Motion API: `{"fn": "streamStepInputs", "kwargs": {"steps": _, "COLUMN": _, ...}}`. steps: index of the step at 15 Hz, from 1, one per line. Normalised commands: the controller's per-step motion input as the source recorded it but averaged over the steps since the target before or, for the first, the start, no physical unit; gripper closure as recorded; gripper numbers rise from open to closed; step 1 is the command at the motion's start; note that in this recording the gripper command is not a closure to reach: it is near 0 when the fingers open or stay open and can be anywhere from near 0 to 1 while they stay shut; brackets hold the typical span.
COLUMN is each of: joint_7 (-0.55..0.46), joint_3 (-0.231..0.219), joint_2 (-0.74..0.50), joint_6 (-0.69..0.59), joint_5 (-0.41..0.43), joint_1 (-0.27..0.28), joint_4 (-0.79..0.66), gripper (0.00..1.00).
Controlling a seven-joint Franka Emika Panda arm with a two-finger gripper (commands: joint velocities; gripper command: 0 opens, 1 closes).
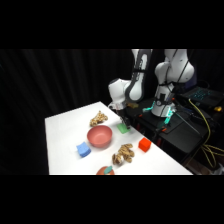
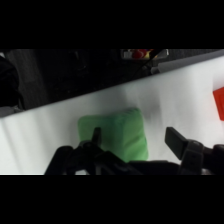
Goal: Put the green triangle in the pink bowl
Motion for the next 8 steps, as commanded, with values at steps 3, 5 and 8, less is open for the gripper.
{"fn": "streamStepInputs", "kwargs": {"steps": 3, "joint_7": -0.25, "joint_3": 0.123, "joint_2": 0.13, "joint_6": 0.11, "joint_5": 0.170, "joint_1": -0.131, "joint_4": 0.08, "gripper": 0.00}}
{"fn": "streamStepInputs", "kwargs": {"steps": 5, "joint_7": -0.23, "joint_3": 0.113, "joint_2": 0.15, "joint_6": 0.13, "joint_5": 0.151, "joint_1": -0.118, "joint_4": 0.09, "gripper": 1.00}}
{"fn": "streamStepInputs", "kwargs": {"steps": 8, "joint_7": -0.21, "joint_3": 0.113, "joint_2": 0.14, "joint_6": 0.12, "joint_5": 0.142, "joint_1": -0.112, "joint_4": 0.10, "gripper": 1.00}}
